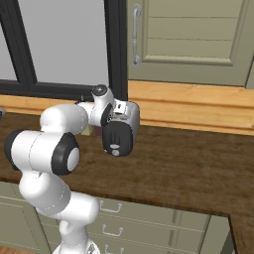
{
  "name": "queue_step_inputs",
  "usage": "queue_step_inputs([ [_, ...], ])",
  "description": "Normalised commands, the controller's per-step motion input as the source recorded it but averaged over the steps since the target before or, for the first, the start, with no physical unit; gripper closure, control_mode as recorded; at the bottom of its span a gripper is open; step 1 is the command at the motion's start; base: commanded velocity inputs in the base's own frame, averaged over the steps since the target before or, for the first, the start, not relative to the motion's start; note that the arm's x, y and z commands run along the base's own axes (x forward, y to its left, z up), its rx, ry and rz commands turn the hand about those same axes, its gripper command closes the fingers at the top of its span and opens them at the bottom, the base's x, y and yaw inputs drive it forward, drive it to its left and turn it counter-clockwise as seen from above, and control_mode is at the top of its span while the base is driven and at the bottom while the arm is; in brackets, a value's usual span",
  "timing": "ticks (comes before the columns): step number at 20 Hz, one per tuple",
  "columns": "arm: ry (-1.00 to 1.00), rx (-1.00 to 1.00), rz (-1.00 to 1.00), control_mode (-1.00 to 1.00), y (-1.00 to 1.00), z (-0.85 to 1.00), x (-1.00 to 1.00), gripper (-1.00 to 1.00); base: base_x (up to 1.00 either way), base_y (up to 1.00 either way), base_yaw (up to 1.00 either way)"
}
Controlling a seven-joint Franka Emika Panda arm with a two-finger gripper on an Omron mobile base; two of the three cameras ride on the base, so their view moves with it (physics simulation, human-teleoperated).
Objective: Start the toaster. Once the lever pops up, take the bread to the plate on the dining counter.
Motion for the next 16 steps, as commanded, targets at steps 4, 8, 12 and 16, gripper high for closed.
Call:
queue_step_inputs([
  [4, 0.00, 0.00, 0.00, -1.00, 0.00, 0.00, 0.00, -1.00, 0.00, 0.00, 0.00],
  [8, 0.00, 0.00, 0.00, -1.00, 0.00, 0.00, 0.00, -1.00, 0.00, 0.00, 0.00],
  [12, 0.00, 0.00, 0.00, -1.00, 0.00, 0.00, 0.00, -1.00, 0.00, 0.00, 0.00],
  [16, 0.00, 0.00, 0.00, -1.00, 0.00, 0.00, 0.00, -1.00, 0.00, 0.00, 0.00],
])
